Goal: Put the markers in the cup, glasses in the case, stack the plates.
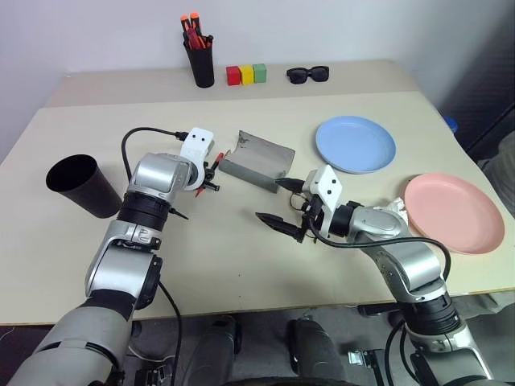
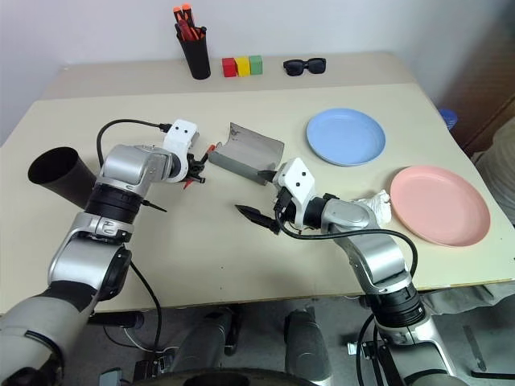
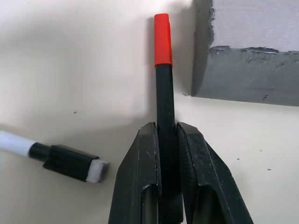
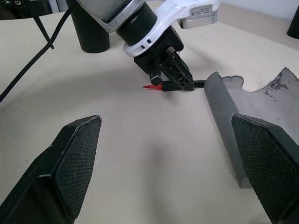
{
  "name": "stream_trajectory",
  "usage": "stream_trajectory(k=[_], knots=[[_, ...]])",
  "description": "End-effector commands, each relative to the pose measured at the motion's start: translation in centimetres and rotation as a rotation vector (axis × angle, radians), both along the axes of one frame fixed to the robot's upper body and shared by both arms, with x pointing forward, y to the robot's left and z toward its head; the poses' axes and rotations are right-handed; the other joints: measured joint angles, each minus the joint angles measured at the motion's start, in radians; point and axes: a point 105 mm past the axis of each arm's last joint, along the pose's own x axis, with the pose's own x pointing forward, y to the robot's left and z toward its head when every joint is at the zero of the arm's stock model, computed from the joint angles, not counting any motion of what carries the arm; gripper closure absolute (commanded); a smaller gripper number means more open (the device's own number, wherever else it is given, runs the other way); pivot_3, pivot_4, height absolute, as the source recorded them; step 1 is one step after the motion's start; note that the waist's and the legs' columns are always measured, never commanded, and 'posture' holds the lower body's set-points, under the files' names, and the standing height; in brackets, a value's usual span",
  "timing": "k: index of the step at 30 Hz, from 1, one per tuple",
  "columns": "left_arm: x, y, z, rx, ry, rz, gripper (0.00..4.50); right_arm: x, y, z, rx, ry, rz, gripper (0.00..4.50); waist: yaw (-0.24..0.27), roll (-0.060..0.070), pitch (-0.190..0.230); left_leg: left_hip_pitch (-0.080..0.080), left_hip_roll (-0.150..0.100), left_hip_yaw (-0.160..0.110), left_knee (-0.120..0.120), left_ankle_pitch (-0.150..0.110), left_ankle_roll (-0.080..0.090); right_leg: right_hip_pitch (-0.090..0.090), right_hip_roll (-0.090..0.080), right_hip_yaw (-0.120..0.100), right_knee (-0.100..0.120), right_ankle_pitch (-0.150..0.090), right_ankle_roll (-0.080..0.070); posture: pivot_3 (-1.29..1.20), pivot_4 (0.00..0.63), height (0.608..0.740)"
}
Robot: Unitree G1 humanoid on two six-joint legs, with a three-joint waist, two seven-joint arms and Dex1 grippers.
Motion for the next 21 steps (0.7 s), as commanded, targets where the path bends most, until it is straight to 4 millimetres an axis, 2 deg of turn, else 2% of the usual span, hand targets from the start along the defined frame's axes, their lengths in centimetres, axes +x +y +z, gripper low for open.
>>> stream_trajectory(k=[1,6,9,11,13,15,17,21], knots=[[0.0,1.5,0.6,-0.003,-0.046,0.076,4.47,-0.3,0.5,1.0,0.022,-0.047,0.026,0.00,0.000,0.000,0.000,0.000,0.000,0.000,0.000,0.000,0.000,0.000,0.000,0.000,0.000,0.000,0.000,0.00,0.150,0.740],[0.8,2.6,3.5,-0.034,-0.295,0.160,4.47,-0.2,0.7,1.0,0.020,-0.050,0.035,0.00,0.006,0.000,0.000,0.000,0.000,0.000,0.000,0.000,0.000,0.000,0.000,0.000,0.000,0.000,0.000,0.00,0.150,0.740],[0.4,4.8,9.8,0.054,-0.756,0.322,4.47,0.3,0.8,1.5,0.032,-0.068,0.031,0.00,0.009,-0.002,0.001,0.000,0.000,0.000,0.000,0.000,-0.001,0.000,-0.001,0.001,0.000,0.000,0.000,0.00,0.150,0.740],[-1.3,5.8,12.9,-0.050,-0.979,0.408,4.47,0.6,1.2,2.0,0.044,-0.090,0.036,0.00,0.011,-0.003,0.001,-0.001,0.000,0.000,0.000,0.000,-0.001,-0.001,-0.001,0.001,0.000,0.000,-0.001,0.00,0.150,0.740],[-3.5,7.2,14.6,-0.119,-1.130,0.490,4.47,0.8,2.0,2.8,0.072,-0.122,0.047,0.00,0.008,-0.003,0.001,-0.001,0.000,0.000,0.000,0.001,-0.001,-0.001,-0.001,0.001,0.000,0.001,-0.001,0.00,0.150,0.740],[-5.9,8.4,15.9,-0.085,-1.261,0.563,4.47,0.9,2.9,3.7,0.117,-0.150,0.074,0.00,0.005,-0.002,0.001,-0.001,0.000,0.001,-0.001,0.001,-0.002,-0.002,-0.001,0.001,0.000,0.001,-0.001,0.00,0.150,0.740],[-8.1,9.4,16.7,0.009,-1.371,0.624,4.47,0.7,3.9,4.8,0.169,-0.168,0.110,0.00,0.004,-0.002,0.001,0.000,0.000,0.001,-0.002,0.001,-0.001,-0.002,-0.001,0.001,0.001,0.001,-0.001,0.00,0.150,0.740],[-11.5,12.8,16.4,0.125,-1.432,0.832,4.47,0.4,5.9,6.4,0.266,-0.173,0.184,0.00,0.008,-0.003,0.001,0.000,0.000,0.001,-0.001,0.001,-0.002,-0.002,0.000,0.001,0.002,0.001,-0.001,0.00,0.150,0.740]])
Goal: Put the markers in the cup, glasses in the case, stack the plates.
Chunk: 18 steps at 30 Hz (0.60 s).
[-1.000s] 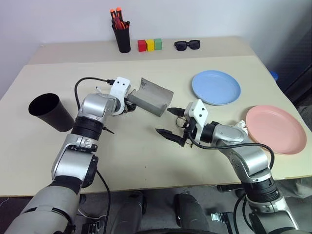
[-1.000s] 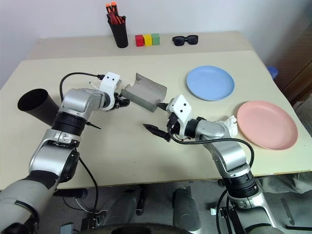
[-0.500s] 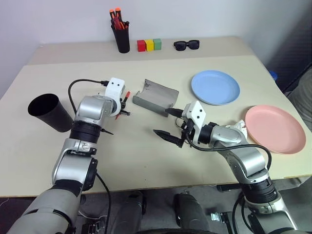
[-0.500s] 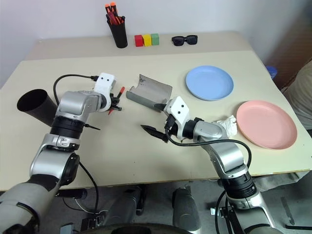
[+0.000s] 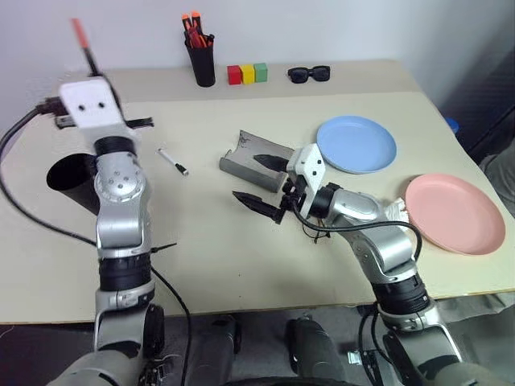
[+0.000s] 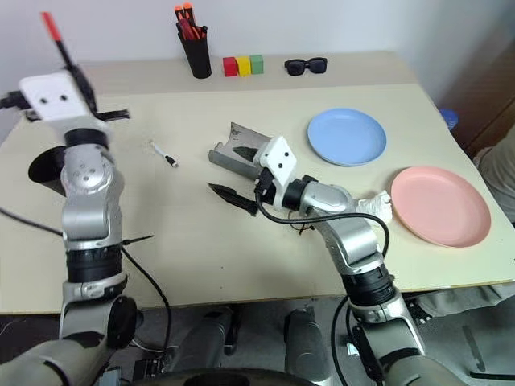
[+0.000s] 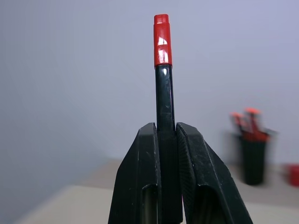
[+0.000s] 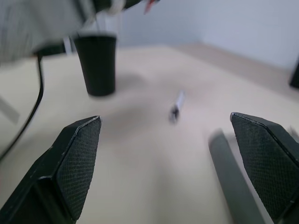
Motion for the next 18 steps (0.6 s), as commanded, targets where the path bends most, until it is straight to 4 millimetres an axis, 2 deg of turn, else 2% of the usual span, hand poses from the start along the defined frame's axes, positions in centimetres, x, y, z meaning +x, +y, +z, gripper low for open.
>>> stream_trajectory(k=[1,5,10,18], knots=[[-3.7,2.7,1.7,0.000,-0.120,0.190,4.47,-0.7,1.6,2.1,0.083,-0.043,0.081,0.00,0.001,0.000,0.000,0.000,0.000,0.000,0.000,0.000,0.000,0.000,0.000,0.000,0.000,0.000,0.000,0.00,0.150,0.740],[-6.1,5.1,1.5,-0.022,-0.141,0.335,4.47,-1.2,3.1,3.1,0.162,-0.015,0.167,0.00,0.001,-0.001,-0.001,0.000,0.000,-0.001,0.000,0.000,0.000,0.001,0.001,-0.001,0.000,0.000,0.000,0.00,0.150,0.740],[-7.1,6.7,0.2,-0.083,-0.113,0.388,4.47,-1.8,4.3,2.6,0.154,-0.013,0.229,0.00,-0.001,-0.002,-0.001,0.000,0.000,-0.001,0.000,0.000,0.000,0.000,0.001,-0.001,0.000,0.000,0.000,0.00,0.150,0.740],[-4.6,6.8,-1.7,-0.137,-0.039,0.243,4.47,-2.1,4.6,2.3,0.162,-0.002,0.240,0.00,-0.001,-0.002,-0.001,0.000,0.000,-0.001,0.000,0.000,0.000,0.000,0.001,-0.001,0.001,0.000,0.000,0.00,0.150,0.740]])
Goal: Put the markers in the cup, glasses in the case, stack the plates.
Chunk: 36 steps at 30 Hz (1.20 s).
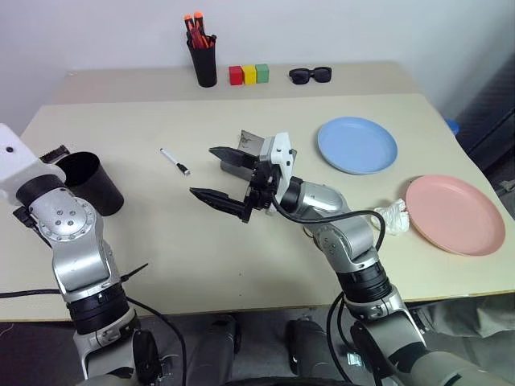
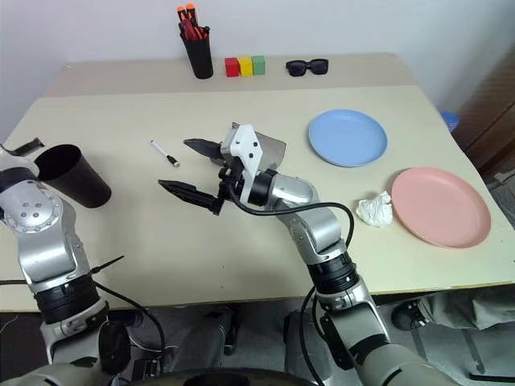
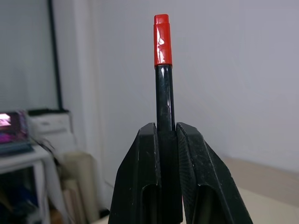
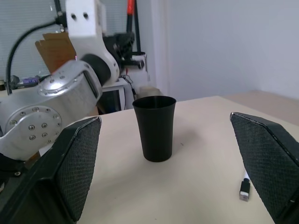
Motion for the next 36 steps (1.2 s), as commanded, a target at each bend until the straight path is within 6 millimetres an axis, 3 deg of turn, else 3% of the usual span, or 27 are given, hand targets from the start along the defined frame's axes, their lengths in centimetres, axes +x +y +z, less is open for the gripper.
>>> stream_trajectory(k=[1,13,22,26,29,34,36], knots=[[0.6,-0.5,0.6,0.021,-0.035,-0.057,4.47,-0.8,0.3,1.0,0.032,-0.040,0.028,0.00,0.000,0.000,0.000,0.000,0.000,0.000,0.000,0.000,0.000,0.000,0.000,0.000,0.000,0.000,0.000,0.00,0.150,0.740],[1.2,-1.2,-2.7,0.001,0.010,-0.080,4.47,-0.9,0.2,0.7,0.027,-0.033,0.016,0.00,0.000,0.000,0.000,0.000,0.000,0.000,0.000,0.000,0.000,0.000,0.000,0.000,0.000,0.000,0.000,0.00,0.150,0.740],[1.2,-1.2,-3.8,-0.010,0.030,-0.083,4.47,-1.1,0.4,0.7,0.027,-0.034,0.026,0.00,0.000,0.000,0.000,0.000,0.000,0.000,0.000,0.000,0.000,0.000,0.000,0.000,0.000,0.000,0.000,0.00,0.150,0.740],[1.1,-1.2,-3.9,-0.004,0.037,-0.078,2.74,-1.2,0.5,0.7,0.028,-0.032,0.031,0.00,0.000,0.000,0.000,0.000,0.000,0.000,0.000,0.000,0.000,-0.001,0.000,0.000,0.000,0.000,0.000,0.00,0.150,0.740],[1.1,-1.2,-4.0,-0.006,0.039,-0.075,1.19,-1.2,0.5,0.6,0.027,-0.029,0.031,0.00,0.000,0.000,0.000,0.000,0.000,0.000,0.000,0.000,0.000,0.000,0.000,0.000,0.000,0.000,0.000,0.00,0.150,0.740],[1.2,-1.2,-3.9,-0.007,0.037,-0.078,1.19,-1.2,0.5,0.6,0.027,-0.028,0.030,0.00,0.000,0.000,0.000,0.000,0.000,0.000,0.000,0.000,0.000,-0.001,0.000,0.000,0.000,0.000,0.000,0.00,0.150,0.740],[1.5,-1.7,-3.0,0.001,0.007,-0.105,1.19,-1.1,0.4,0.6,0.029,-0.028,0.024,0.00,0.000,0.000,0.000,0.000,0.000,0.000,0.000,0.000,0.000,-0.001,0.000,0.000,0.000,0.000,0.000,0.00,0.150,0.740]])
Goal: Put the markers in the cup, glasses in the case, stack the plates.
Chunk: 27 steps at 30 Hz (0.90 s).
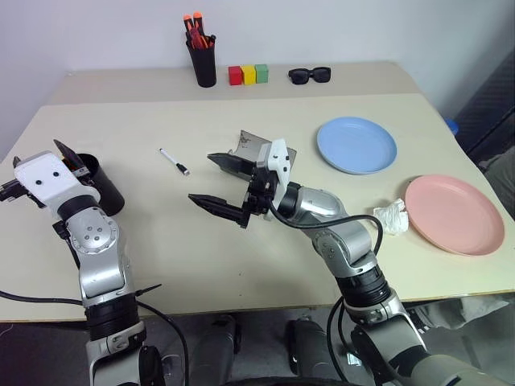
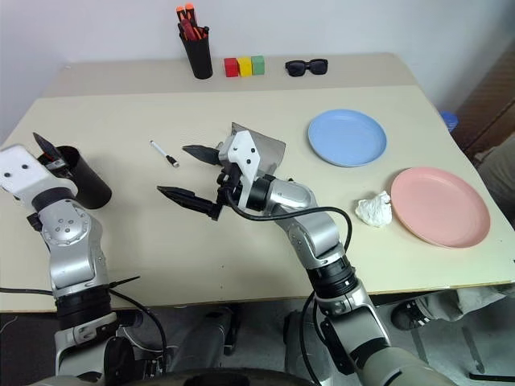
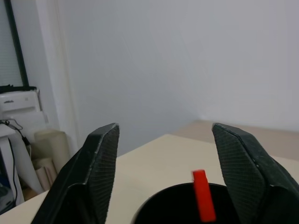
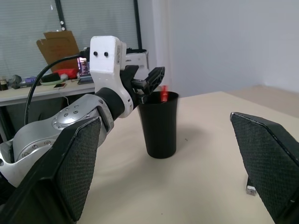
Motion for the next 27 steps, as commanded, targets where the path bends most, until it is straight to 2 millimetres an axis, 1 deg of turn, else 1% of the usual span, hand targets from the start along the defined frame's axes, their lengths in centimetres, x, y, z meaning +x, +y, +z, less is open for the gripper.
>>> stream_trajectory(k=[1,2,5,6,7,8,9,10,12,14,15,16,17,19,21,24,27], knots=[[0.2,-1.2,2.7,0.039,-0.085,-0.051,1.19,-0.7,0.1,1.5,0.041,-0.047,0.014,0.00,0.001,0.000,0.000,0.000,0.000,0.000,0.000,0.000,0.000,0.000,0.000,0.000,0.000,0.000,0.000,0.00,0.150,0.740],[0.6,-1.8,3.5,0.051,-0.101,-0.088,1.19,-0.5,-0.1,1.5,0.044,-0.044,0.007,0.00,0.002,0.000,0.000,0.000,0.000,0.000,0.000,0.000,0.000,0.000,0.000,0.000,0.000,0.000,0.000,0.00,0.150,0.740],[1.5,-3.4,5.1,0.074,-0.122,-0.172,1.19,-0.3,-0.3,1.6,0.049,-0.041,-0.009,0.00,0.003,-0.001,0.000,0.000,0.000,0.000,0.000,0.000,0.000,0.000,0.000,-0.001,0.000,0.000,0.000,0.00,0.150,0.740],[2.6,-5.0,5.8,0.076,-0.110,-0.266,1.19,0.1,-0.6,1.7,0.058,-0.035,-0.025,0.00,0.002,-0.001,0.000,0.000,0.000,0.000,0.000,0.000,0.000,0.001,0.000,-0.001,0.000,0.000,0.000,0.00,0.150,0.740],[4.3,-7.1,5.9,0.090,-0.035,-0.370,0.92,0.6,-0.9,1.9,0.069,-0.029,-0.050,0.00,0.003,-0.001,0.000,0.000,0.000,0.000,0.000,0.000,0.000,0.001,0.000,-0.001,0.000,0.000,0.000,0.00,0.150,0.740],[5.3,-8.6,5.9,0.102,0.024,-0.437,0.63,0.9,-1.1,2.0,0.078,-0.025,-0.066,0.00,0.006,-0.001,0.000,0.000,0.000,0.000,0.000,0.000,0.000,0.001,0.000,-0.001,0.000,0.000,0.000,0.00,0.150,0.740],[6.3,-9.3,5.1,0.058,0.097,-0.472,0.36,1.2,-1.3,2.2,0.085,-0.021,-0.083,0.00,0.005,-0.001,0.000,0.000,-0.001,0.000,0.001,0.001,-0.001,0.002,0.000,-0.004,0.000,0.000,0.000,0.00,0.150,0.740],[7.0,-9.5,4.1,0.006,0.169,-0.477,0.03,1.4,-1.5,2.3,0.090,-0.020,-0.093,0.00,0.002,-0.001,0.000,0.000,-0.001,0.000,0.001,0.001,-0.001,0.002,0.000,-0.004,0.000,0.000,0.000,0.00,0.150,0.740],[8.1,-9.5,2.2,-0.091,0.304,-0.441,0.03,1.7,-1.6,2.3,0.092,-0.021,-0.109,0.00,-0.004,-0.001,0.000,0.001,-0.001,0.000,0.001,0.001,-0.001,0.004,0.000,-0.003,-0.001,0.000,0.000,0.00,0.150,0.740],[9.3,-9.6,-0.1,-0.171,0.495,-0.358,0.03,1.8,-1.7,2.2,0.090,-0.020,-0.118,0.00,-0.009,-0.001,0.000,0.001,0.000,-0.001,-0.001,0.001,-0.001,0.003,0.001,-0.003,0.000,0.000,0.000,0.00,0.150,0.740],[9.8,-10.2,-1.4,-0.213,0.590,-0.364,0.03,1.8,-1.7,2.1,0.089,-0.019,-0.120,0.00,-0.009,-0.001,0.000,0.001,0.000,-0.001,-0.001,0.001,-0.001,0.002,0.001,-0.003,0.001,0.000,0.000,0.00,0.150,0.740],[10.1,-10.6,-2.2,-0.242,0.650,-0.375,0.03,1.8,-1.7,2.1,0.088,-0.018,-0.121,0.00,-0.010,-0.001,0.000,0.001,0.000,-0.001,-0.001,0.001,-0.001,0.001,0.002,-0.003,0.003,0.000,0.000,0.00,0.150,0.740],[10.5,-11.0,-2.9,-0.320,0.676,-0.393,0.03,1.7,-1.7,1.9,0.083,-0.016,-0.121,0.00,-0.010,-0.001,0.000,0.001,0.000,-0.001,-0.001,0.001,-0.001,0.000,0.002,-0.003,0.005,-0.001,0.001,0.00,0.150,0.740],[10.8,-11.4,-3.8,-0.411,0.711,-0.400,0.03,1.6,-1.7,1.7,0.073,-0.017,-0.121,0.00,-0.009,-0.002,0.000,0.001,0.000,-0.001,-0.001,0.001,-0.001,0.000,0.001,-0.003,0.006,-0.001,0.001,0.00,0.150,0.740],[11.2,-11.3,-4.2,-0.413,0.760,-0.355,0.03,1.4,-1.7,1.4,0.063,-0.020,-0.121,0.00,-0.006,-0.002,0.000,0.001,0.000,-0.001,-0.001,0.001,-0.001,-0.001,0.001,-0.003,0.007,-0.001,0.001,0.00,0.150,0.740],[11.8,-11.9,-5.5,-0.550,0.810,-0.361,0.03,1.3,-1.9,1.0,0.050,-0.019,-0.129,0.00,-0.003,-0.002,0.001,0.001,0.000,-0.001,0.000,0.001,-0.002,-0.001,0.001,-0.003,0.007,-0.001,0.001,0.00,0.150,0.740],[12.2,-12.0,-5.8,-0.571,0.828,-0.347,0.03,1.2,-2.0,0.8,0.042,-0.019,-0.133,0.00,-0.003,-0.002,0.001,0.001,-0.001,-0.001,0.000,0.001,-0.002,-0.001,0.001,-0.003,0.007,-0.001,0.001,0.00,0.150,0.740]])
